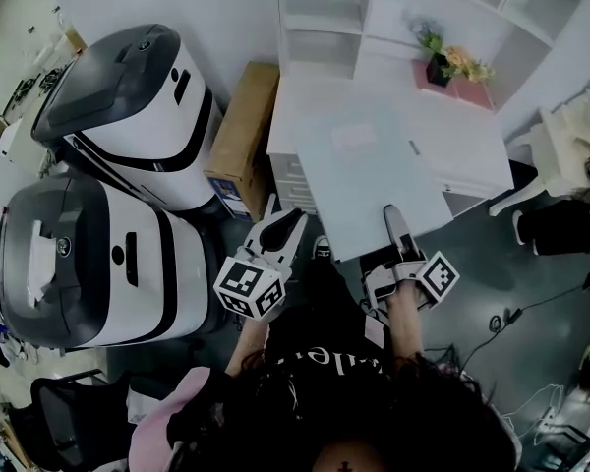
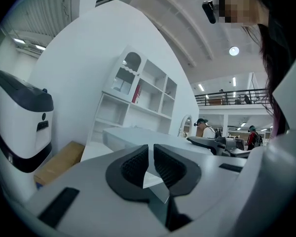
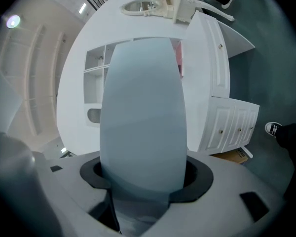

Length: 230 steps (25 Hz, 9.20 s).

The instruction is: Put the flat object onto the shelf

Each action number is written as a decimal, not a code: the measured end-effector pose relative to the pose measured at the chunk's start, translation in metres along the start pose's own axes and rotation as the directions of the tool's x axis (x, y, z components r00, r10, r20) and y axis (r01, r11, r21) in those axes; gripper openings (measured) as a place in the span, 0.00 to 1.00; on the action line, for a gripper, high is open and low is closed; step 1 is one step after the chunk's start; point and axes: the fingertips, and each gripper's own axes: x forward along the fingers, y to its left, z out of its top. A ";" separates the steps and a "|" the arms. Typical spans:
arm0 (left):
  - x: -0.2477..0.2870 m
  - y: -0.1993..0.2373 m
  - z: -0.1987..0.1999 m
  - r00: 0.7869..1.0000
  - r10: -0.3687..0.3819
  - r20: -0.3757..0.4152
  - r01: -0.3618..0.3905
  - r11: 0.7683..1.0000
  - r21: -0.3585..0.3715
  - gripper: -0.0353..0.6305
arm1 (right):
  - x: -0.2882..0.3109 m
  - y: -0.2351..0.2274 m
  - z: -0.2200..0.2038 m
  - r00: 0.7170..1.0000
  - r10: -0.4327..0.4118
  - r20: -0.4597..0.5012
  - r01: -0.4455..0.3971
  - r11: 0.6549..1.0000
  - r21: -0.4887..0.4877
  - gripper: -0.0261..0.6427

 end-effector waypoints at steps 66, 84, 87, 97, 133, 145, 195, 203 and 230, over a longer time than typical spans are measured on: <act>0.302 0.321 0.114 0.969 -0.229 -0.091 0.233 0.972 0.027 0.12 | 0.461 -0.021 0.090 0.957 -0.002 0.290 -0.032 0.993 0.112 0.51; 0.339 0.386 0.110 0.964 -0.222 -0.148 0.236 0.968 0.083 0.18 | 0.547 -0.044 0.102 0.962 -0.028 0.270 0.016 0.999 0.049 0.51; 0.347 0.401 0.108 0.967 -0.193 -0.168 0.211 0.973 0.096 0.33 | 0.562 -0.047 0.108 0.966 -0.036 0.257 0.026 0.999 0.041 0.51; 0.383 0.406 0.108 0.962 -0.192 -0.192 0.226 0.959 0.172 0.42 | 0.608 -0.050 0.125 0.976 -0.049 0.211 0.044 0.999 0.029 0.51; 0.472 0.437 0.100 0.985 -0.055 -0.165 0.076 0.989 0.124 0.45 | 0.658 -0.054 0.146 0.998 -0.017 0.061 0.021 0.998 -0.067 0.51; 0.471 0.440 0.101 0.986 -0.048 -0.162 0.063 0.994 0.087 0.46 | 0.603 -0.056 0.121 0.995 -0.089 -0.039 0.082 0.984 -0.156 0.51; 0.275 0.214 0.027 0.985 -0.006 -0.171 -0.004 0.998 -0.060 0.45 | 0.364 -0.043 0.063 0.893 -0.256 -0.370 -0.165 0.579 -0.799 0.19; 0.237 0.206 0.021 0.986 -0.011 -0.167 0.002 0.998 -0.055 0.45 | 0.355 -0.040 0.028 0.883 -0.241 -0.402 -0.200 0.584 -0.787 0.16; -0.069 0.107 0.005 0.987 -0.140 -0.079 0.139 0.990 -0.025 0.27 | 0.125 0.026 -0.209 0.896 -0.237 -0.375 -0.203 0.532 -0.822 0.16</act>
